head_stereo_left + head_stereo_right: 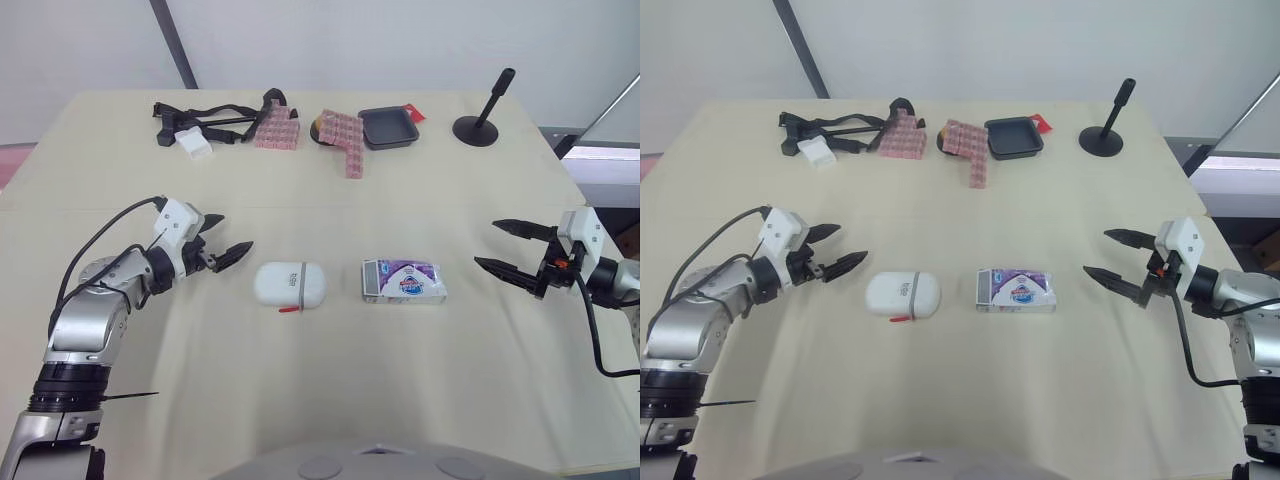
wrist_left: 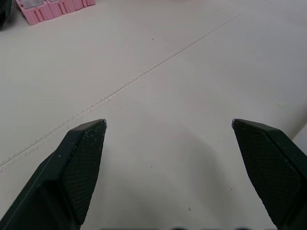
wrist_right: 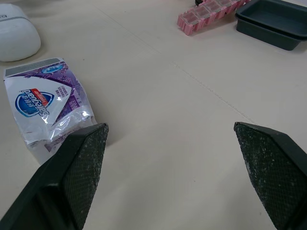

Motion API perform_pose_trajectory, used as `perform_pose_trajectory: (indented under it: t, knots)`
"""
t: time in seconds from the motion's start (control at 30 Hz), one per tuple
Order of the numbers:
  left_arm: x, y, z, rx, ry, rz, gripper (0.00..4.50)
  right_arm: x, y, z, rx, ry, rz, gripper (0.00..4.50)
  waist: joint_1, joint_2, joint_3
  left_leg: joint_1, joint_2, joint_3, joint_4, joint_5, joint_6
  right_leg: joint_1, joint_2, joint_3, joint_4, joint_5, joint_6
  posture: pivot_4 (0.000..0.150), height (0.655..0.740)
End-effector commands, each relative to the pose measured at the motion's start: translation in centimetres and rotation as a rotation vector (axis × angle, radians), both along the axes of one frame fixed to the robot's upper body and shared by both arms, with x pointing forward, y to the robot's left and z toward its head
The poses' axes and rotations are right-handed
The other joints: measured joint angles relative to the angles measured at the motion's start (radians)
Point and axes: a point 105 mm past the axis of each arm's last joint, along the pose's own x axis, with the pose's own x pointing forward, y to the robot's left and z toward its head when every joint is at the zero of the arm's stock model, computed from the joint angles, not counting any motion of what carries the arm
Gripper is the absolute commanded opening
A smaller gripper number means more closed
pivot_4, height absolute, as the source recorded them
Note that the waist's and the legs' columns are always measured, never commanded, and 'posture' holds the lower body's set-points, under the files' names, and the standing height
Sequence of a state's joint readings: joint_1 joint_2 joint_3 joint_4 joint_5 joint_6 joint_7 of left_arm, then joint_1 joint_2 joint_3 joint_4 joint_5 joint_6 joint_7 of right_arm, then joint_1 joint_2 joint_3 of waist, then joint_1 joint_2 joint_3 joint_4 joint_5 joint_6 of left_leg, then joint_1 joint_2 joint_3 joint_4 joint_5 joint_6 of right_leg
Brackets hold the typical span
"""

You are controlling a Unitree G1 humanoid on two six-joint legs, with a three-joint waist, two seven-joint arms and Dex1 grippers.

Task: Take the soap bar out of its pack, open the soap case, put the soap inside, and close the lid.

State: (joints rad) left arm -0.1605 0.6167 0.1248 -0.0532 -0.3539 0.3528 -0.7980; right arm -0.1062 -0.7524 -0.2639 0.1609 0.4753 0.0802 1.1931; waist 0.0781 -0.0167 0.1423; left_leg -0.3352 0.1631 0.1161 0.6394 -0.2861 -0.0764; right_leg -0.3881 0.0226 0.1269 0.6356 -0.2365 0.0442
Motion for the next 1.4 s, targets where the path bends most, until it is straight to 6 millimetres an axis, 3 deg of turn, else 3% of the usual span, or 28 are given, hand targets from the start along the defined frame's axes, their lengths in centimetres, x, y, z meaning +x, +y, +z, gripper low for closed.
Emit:
perform_pose_trajectory:
  t: [0.03, 0.5, 0.73, 0.97, 1.17, 1.27, 1.4]
  knots:
    - [-0.1, -0.1, 1.0, 0.005, -0.043, -0.014, 4.48, 0.0, -0.6, 0.8, -0.017, -0.039, -0.006, 4.50, 0.000, 0.000, 0.000, 0.000, 0.000, 0.000, 0.000, 0.000, 0.000, 0.000, 0.000, 0.000, 0.000, 0.000, 0.000, 0.150, 0.7400]
    - [0.4, -0.2, 1.6, -0.059, -0.069, -0.018, 4.48, 0.3, -1.5, 0.7, -0.027, -0.042, -0.026, 4.50, 0.000, 0.000, 0.000, 0.000, 0.000, 0.000, 0.000, 0.000, 0.000, 0.000, 0.000, 0.000, 0.000, 0.000, 0.000, 0.150, 0.7400]
    - [1.5, 0.9, 1.8, -0.071, -0.102, 0.024, 4.48, 0.5, -1.8, 0.4, -0.039, -0.030, -0.032, 4.50, 0.000, 0.000, 0.000, 0.000, 0.000, 0.000, 0.000, 0.000, 0.000, 0.000, 0.000, 0.000, 0.000, 0.000, 0.000, 0.150, 0.7400]
    - [1.7, -0.6, 3.3, -0.148, -0.134, -0.091, 4.48, 1.2, -2.4, 0.6, -0.123, -0.009, -0.010, 4.50, 0.001, 0.000, 0.000, 0.000, -0.001, 0.000, 0.001, 0.001, 0.001, 0.000, -0.001, 0.000, 0.001, 0.000, 0.000, 0.150, 0.7400]
    - [-1.1, -1.6, 4.0, -0.080, -0.123, -0.338, 4.48, 1.7, -2.8, 1.0, -0.139, -0.014, -0.006, 4.50, 0.003, 0.000, 0.000, -0.001, 0.000, 0.000, 0.001, 0.001, 0.001, 0.000, 0.000, -0.001, 0.001, 0.000, 0.000, 0.150, 0.7400]
    - [-3.8, -2.4, 4.6, -0.060, -0.127, -0.500, 4.48, 1.8, -2.8, 1.0, -0.142, -0.014, 0.000, 4.50, 0.007, 0.000, 0.000, -0.001, 0.000, 0.001, 0.001, 0.001, 0.001, 0.000, 0.000, -0.001, 0.001, 0.000, 0.000, 0.150, 0.7400]
    - [-6.3, -2.5, 4.4, -0.087, -0.133, -0.555, 4.48, 1.5, -2.5, 1.2, -0.164, -0.010, 0.038, 4.50, 0.014, 0.001, 0.000, -0.002, 0.000, 0.002, 0.001, 0.001, 0.001, -0.002, -0.001, -0.002, 0.001, 0.000, 0.000, 0.150, 0.7400]
